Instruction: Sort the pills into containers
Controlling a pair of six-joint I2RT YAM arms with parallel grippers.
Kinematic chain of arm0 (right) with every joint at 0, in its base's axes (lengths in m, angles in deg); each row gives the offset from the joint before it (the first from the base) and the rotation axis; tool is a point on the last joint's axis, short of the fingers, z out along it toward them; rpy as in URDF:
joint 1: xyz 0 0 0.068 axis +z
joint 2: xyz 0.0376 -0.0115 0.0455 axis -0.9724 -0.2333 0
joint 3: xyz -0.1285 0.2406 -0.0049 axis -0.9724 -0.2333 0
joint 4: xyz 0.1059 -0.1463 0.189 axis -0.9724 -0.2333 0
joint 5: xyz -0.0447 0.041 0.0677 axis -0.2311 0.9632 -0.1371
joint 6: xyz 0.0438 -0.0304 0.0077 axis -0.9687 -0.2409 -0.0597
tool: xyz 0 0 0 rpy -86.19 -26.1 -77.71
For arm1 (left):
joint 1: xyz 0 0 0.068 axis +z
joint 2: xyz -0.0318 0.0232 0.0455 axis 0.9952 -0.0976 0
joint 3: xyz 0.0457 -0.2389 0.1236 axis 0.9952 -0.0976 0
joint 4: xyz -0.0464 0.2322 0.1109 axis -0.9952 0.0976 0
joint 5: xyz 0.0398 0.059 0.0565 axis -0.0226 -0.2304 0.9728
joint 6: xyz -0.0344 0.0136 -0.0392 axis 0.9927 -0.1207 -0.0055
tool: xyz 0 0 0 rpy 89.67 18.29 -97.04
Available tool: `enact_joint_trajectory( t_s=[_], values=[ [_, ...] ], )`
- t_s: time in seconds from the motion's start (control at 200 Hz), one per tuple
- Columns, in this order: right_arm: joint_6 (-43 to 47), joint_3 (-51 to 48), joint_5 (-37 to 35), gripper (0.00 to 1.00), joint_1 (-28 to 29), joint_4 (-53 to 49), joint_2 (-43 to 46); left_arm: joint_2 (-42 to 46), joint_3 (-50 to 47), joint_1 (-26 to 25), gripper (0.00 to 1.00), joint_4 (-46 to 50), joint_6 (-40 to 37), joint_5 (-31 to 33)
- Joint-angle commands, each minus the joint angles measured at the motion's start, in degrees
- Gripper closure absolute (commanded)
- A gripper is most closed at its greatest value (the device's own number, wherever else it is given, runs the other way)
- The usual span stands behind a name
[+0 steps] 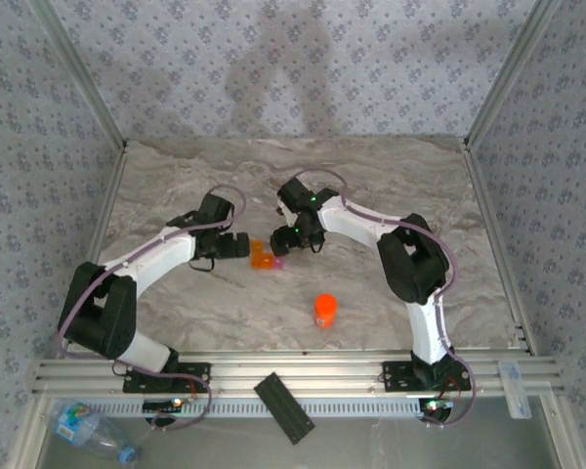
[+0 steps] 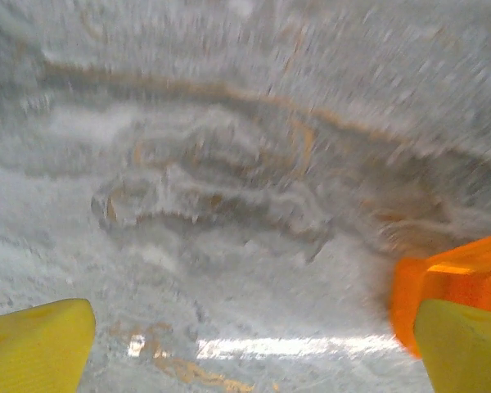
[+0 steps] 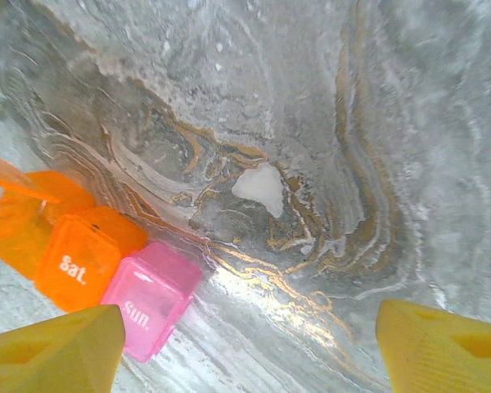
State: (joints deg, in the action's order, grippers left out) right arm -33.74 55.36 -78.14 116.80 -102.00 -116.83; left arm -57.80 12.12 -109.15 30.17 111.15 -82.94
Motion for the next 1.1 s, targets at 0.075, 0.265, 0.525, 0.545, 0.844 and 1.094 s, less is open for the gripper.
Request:
enact_joint_trajectory(
  t_s=[0.075, 0.265, 0.525, 0.545, 0.844, 1.094],
  values=[
    [1.59, -2.31, -0.79, 0.18, -0.84, -2.06, 3.04, -3.12, -1.23, 0.14, 0.00, -0.68, 0.80, 1.17],
    [1.58, -5.28, -0.67, 0.18, -1.08, -1.13, 3.83, -5.54, -0.88, -0.11, 0.00, -2.04, 1.52, 0.34],
    [2.55, -8.68, -0.14, 0.18, -0.99, -0.04, 5.23, -7.43, -0.97, -2.30, 0.00, -3.19, 2.57, 0.03],
    [2.67, -8.90, -0.14, 0.18, -1.01, -0.04, 5.35, -7.49, -1.07, -2.57, 0.00, -3.24, 2.67, -0.01],
    [3.88, -10.24, 0.74, 0.18, -0.69, 0.23, 5.56, -7.52, -0.96, -6.03, 0.00, -4.20, 5.08, -0.33],
    [3.53, -11.18, 0.13, 0.18, -1.51, 0.49, 5.24, -8.68, 0.10, -7.91, 0.00, -4.89, 5.93, -0.46]
  ],
)
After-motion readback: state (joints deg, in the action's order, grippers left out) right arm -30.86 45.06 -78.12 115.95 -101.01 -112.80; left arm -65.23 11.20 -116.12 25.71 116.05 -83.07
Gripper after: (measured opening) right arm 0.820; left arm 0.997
